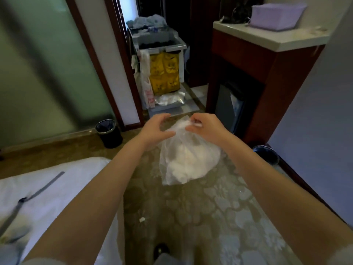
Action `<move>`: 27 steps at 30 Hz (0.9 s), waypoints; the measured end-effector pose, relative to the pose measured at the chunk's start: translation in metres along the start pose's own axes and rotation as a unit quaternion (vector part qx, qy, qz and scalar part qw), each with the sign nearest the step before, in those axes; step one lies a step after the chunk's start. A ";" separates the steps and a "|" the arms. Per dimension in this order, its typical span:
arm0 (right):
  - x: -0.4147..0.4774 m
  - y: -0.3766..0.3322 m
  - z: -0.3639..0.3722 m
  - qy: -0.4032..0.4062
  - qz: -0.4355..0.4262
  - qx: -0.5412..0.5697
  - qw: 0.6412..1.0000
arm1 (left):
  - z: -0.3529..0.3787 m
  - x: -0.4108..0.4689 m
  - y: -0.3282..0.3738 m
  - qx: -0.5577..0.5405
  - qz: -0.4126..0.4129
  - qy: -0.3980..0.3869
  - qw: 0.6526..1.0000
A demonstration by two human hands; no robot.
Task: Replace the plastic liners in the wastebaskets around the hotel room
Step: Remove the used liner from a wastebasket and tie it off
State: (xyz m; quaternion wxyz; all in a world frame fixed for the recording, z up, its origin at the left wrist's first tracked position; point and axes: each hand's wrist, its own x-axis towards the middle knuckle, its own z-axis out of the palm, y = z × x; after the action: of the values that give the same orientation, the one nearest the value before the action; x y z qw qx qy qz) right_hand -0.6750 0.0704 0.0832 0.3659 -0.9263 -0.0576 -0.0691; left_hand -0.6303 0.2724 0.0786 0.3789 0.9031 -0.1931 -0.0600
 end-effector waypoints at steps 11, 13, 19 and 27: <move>0.319 0.026 0.011 0.097 -0.014 -0.020 0.995 | -0.093 0.303 -0.074 -0.042 0.056 0.038 0.997; 0.367 0.031 0.009 0.106 -0.012 -0.024 0.994 | -0.109 0.353 -0.090 -0.042 0.049 0.048 0.997; 0.506 0.073 0.006 0.127 -0.004 -0.028 0.992 | -0.131 0.490 -0.124 -0.042 0.058 0.042 0.997; 0.723 0.168 -0.012 0.149 -0.023 -0.016 0.988 | -0.131 0.713 -0.142 -0.089 0.050 0.052 0.993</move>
State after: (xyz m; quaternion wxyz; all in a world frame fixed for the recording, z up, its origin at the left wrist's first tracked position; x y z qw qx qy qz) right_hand 0.0618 -0.0188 0.1025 0.3540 -0.9098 -0.0226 -0.2154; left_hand 0.1007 0.1686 0.0972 0.4696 0.8571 -0.2117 -0.0109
